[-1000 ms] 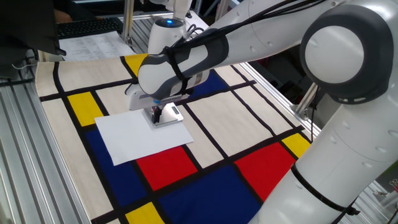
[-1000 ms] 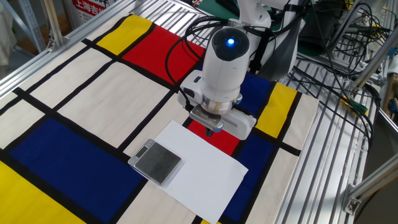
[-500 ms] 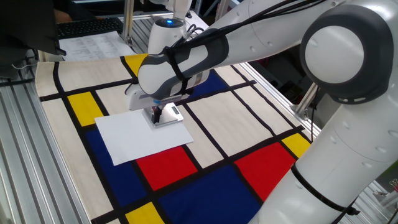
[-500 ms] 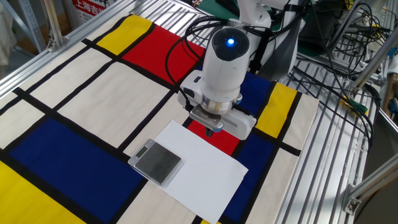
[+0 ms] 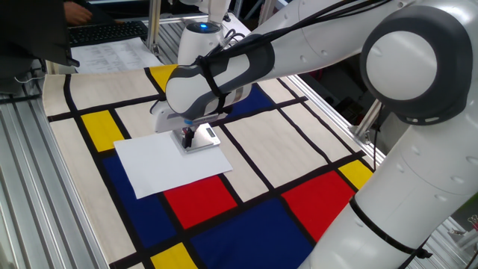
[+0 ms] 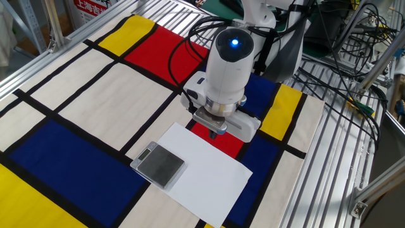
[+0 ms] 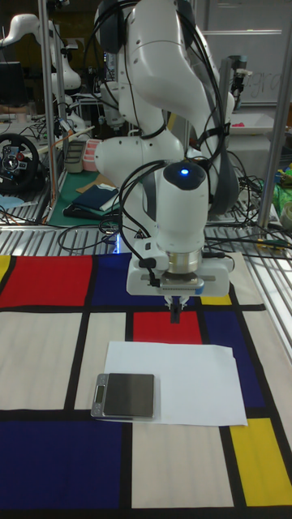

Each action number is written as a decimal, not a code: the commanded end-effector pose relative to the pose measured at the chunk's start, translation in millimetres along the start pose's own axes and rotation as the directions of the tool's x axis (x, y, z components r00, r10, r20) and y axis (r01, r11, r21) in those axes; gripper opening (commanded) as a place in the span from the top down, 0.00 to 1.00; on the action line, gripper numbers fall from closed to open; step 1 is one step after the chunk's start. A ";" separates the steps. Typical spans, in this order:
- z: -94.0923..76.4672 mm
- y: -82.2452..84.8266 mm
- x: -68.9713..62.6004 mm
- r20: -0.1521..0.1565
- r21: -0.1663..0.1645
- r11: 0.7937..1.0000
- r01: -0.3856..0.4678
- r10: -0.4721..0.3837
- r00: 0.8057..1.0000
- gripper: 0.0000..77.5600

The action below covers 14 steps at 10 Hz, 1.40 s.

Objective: Unfold a piece of paper

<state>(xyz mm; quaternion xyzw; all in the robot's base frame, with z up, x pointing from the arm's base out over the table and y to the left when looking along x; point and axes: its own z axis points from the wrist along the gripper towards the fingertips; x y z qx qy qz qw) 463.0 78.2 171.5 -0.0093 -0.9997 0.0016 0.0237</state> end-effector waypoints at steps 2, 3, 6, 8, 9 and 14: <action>-11.3 -4.5 2.8 -0.014 0.037 0.998 0.045 -0.044 0.999 0.99; -11.3 -4.5 2.8 -0.015 0.039 0.998 0.046 -0.045 0.999 0.99; -11.3 -4.5 2.8 -0.015 0.042 0.998 0.051 -0.050 0.999 0.99; -11.2 -4.4 2.8 -0.016 0.041 0.997 0.070 -0.069 0.997 0.99; -11.2 -4.4 2.8 -0.016 0.041 0.997 0.072 -0.071 0.997 0.99; -11.2 -4.4 2.8 -0.019 0.041 0.996 0.074 -0.073 0.997 0.99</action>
